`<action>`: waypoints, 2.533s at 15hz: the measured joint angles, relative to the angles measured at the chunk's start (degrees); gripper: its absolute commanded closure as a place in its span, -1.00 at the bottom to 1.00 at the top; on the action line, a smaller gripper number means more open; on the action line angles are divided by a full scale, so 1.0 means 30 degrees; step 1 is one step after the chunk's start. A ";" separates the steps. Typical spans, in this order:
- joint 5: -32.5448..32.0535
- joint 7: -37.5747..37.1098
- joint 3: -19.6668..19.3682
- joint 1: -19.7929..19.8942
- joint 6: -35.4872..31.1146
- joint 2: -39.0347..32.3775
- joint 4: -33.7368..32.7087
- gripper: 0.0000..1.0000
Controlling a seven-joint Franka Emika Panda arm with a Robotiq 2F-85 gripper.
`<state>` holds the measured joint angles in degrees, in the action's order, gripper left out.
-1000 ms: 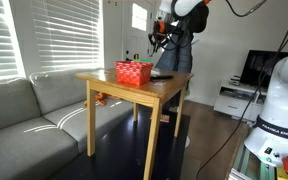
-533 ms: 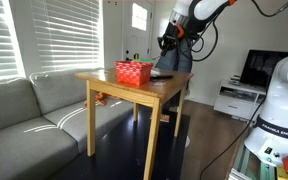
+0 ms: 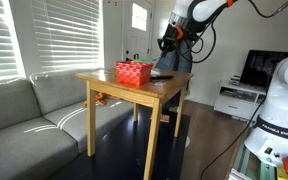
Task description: Pick up the silver spoon from the green lunch box and put it on the white kitchen paper on the table
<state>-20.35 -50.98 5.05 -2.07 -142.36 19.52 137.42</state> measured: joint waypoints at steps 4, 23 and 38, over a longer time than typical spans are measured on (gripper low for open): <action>-0.0122 -0.0377 0.1336 0.0577 -0.0589 -0.0913 0.0055 0.95; -0.2520 -0.0991 0.1995 0.1045 -0.2884 -0.4549 -0.1010 0.46; 0.2180 0.4021 0.1584 -0.0232 -0.0293 -0.4483 -0.1898 -1.00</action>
<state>-13.81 -38.91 9.81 -2.77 -143.24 6.08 131.72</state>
